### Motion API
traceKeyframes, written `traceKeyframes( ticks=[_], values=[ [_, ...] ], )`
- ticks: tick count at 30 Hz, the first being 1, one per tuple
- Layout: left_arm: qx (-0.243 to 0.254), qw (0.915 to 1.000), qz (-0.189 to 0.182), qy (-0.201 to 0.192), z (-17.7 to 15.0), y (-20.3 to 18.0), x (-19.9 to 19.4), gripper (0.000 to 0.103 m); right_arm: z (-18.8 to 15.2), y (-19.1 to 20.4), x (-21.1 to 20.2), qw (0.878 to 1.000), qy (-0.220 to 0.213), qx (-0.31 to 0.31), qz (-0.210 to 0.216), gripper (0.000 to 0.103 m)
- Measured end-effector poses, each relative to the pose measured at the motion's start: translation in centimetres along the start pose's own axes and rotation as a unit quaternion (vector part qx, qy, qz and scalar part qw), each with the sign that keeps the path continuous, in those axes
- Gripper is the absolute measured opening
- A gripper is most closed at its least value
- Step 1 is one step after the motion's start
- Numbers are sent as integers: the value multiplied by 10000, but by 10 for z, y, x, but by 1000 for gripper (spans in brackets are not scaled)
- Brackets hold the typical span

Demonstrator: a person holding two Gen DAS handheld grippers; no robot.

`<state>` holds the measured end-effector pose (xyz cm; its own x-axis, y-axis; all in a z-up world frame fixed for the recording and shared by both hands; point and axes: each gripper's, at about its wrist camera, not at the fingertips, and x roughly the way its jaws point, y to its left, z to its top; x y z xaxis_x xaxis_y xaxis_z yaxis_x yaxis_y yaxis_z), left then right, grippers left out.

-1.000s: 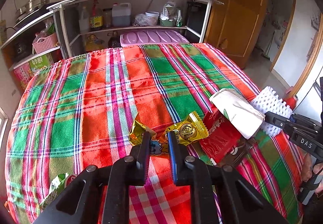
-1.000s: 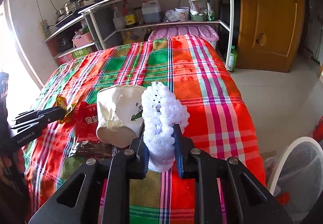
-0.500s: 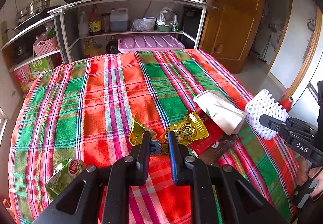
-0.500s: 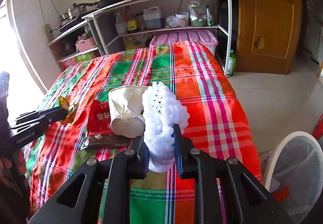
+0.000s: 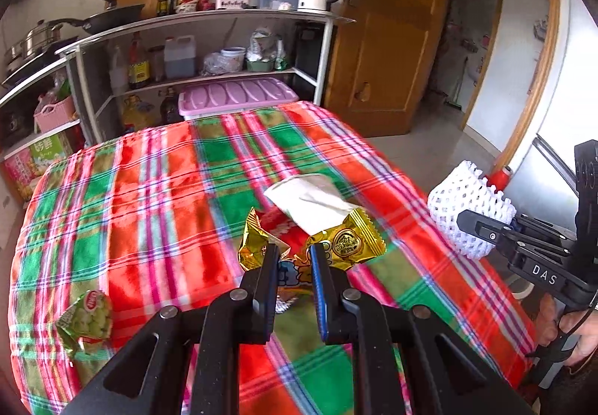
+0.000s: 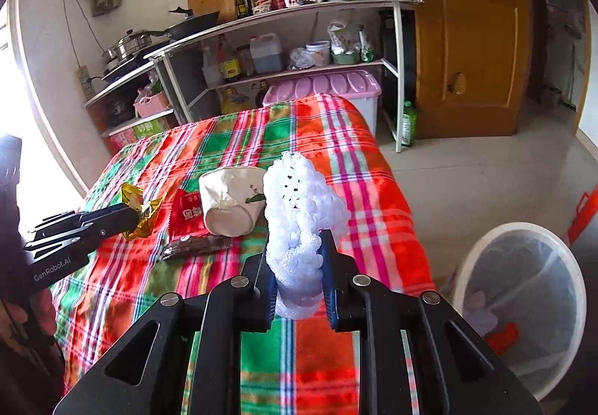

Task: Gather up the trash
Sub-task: 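Carry the foam net and gold wrappers in both tools over the bin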

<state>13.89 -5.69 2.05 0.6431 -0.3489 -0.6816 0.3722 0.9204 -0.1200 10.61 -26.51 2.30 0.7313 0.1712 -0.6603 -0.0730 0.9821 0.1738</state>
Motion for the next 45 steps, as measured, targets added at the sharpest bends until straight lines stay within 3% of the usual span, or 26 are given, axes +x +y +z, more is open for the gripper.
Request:
traceKeyframes(
  ticks=[13, 26, 38, 42, 44, 45],
  values=[
    [538, 9954, -796, 57, 14, -93, 21, 17, -22, -63, -59, 9964, -234, 493, -656, 21],
    [1222, 9803, -1524, 301, 22, -206, 59, 17, -43, -146, -103, 9849, -299, 1058, -1334, 21],
    [1358, 9702, -1837, 808, 18, -272, 111, 20, -66, -202, -101, 9774, 52, 1280, -1682, 22],
    [1488, 9673, -1820, 951, 12, -288, 128, 27, -77, -220, -86, 9746, 330, 1384, -1731, 24],
    [1387, 9653, -1920, 1100, 10, -292, 138, 40, -81, -226, -81, 9733, 456, 1429, -1739, 29],
    [1335, 9644, -1955, 1180, 9, -293, 143, 46, -83, -228, -79, 9729, 489, 1461, -1722, 39]
  ],
)
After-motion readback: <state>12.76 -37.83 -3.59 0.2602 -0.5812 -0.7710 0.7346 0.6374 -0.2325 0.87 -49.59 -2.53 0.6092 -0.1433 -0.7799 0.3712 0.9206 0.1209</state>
